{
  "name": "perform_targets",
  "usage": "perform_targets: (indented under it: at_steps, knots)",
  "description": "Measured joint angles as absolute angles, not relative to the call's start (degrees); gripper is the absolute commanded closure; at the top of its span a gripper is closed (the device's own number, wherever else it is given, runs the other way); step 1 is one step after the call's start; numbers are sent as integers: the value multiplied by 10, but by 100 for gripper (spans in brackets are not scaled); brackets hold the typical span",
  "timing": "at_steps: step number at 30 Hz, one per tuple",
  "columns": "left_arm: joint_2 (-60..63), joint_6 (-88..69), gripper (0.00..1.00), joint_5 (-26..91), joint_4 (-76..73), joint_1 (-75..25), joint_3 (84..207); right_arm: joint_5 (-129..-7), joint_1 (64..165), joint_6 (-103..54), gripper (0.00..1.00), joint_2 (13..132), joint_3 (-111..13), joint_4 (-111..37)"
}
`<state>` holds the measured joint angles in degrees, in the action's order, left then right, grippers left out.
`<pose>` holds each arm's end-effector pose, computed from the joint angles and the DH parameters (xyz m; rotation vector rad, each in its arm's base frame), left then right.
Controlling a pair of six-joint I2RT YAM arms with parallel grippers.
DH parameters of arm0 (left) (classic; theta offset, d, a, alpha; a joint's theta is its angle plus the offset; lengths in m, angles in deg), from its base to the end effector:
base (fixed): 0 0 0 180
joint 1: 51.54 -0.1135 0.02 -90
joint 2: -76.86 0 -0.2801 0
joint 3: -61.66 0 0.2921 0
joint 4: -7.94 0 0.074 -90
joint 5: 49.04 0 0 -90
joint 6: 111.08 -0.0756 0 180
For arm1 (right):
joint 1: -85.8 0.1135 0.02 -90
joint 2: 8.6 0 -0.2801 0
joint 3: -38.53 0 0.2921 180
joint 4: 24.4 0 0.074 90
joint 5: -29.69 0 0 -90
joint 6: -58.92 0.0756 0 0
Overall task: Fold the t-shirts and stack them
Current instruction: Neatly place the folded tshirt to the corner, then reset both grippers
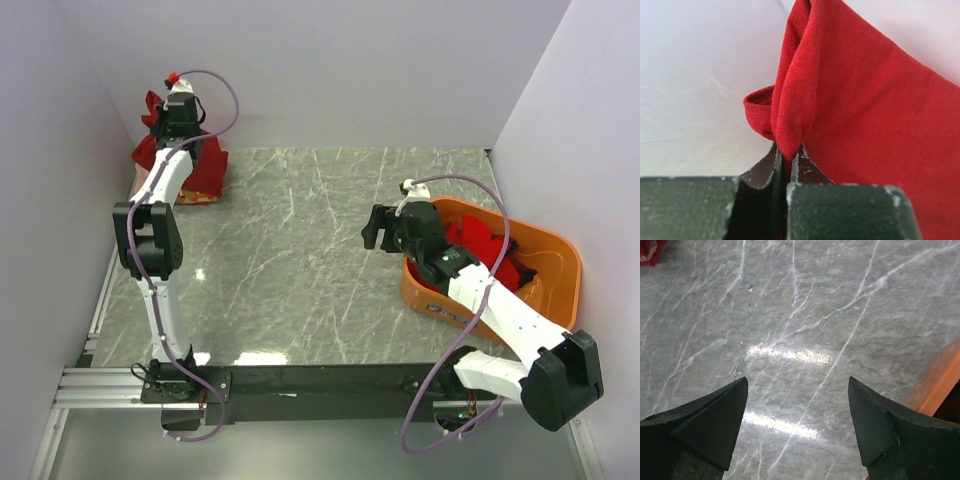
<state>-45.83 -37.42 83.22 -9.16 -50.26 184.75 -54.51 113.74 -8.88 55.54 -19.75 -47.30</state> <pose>0.5888 0.0377 0.3139 -0.2356 1.8568 0.8646 0.2856 0.1428 0.2639 -0.0422 2.0981 0.4298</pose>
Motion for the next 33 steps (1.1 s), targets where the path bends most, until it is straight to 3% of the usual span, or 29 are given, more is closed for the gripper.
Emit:
perform_targets:
  at_steps: [2, 3, 4, 5, 7, 9, 10, 17, 22, 28, 33]
  knots:
    - [-471, -368, 99, 827, -91, -512, 1848, -541, 1137, -89, 12, 558, -200, -475]
    - [-481, -365, 93, 824, -91, -518, 1847, -540, 1137, -89, 12, 559, -201, -475]
    - [-488, -362, 82, 823, -91, -523, 1847, -539, 1137, -89, 12, 561, -202, -476]
    - [-496, -361, 60, 821, -93, -527, 1847, -538, 1137, -89, 12, 562, -203, -476]
    - [-511, -350, 37, 822, -99, -537, 1848, -537, 1137, -89, 12, 563, -203, -476]
    - [-521, -337, 5, 827, -107, -547, 1848, -535, 1137, -90, 12, 565, -206, -479]
    - [-523, -332, 1, 833, -109, -552, 1849, -534, 1137, -91, 12, 566, -207, -480]
    - [-521, -246, 1, 857, -174, -565, 1916, -531, 1137, -93, 12, 569, -213, -487]
    - [-462, -134, 1, 788, -254, -556, 1926, -532, 1137, -93, 12, 568, -214, -490]
    - [-271, -22, 1, 689, -273, -532, 1789, -533, 1137, -93, 12, 561, -214, -502]
    - [-73, 89, 1, 679, -270, -475, 1588, -544, 1137, -90, 12, 548, -214, -515]
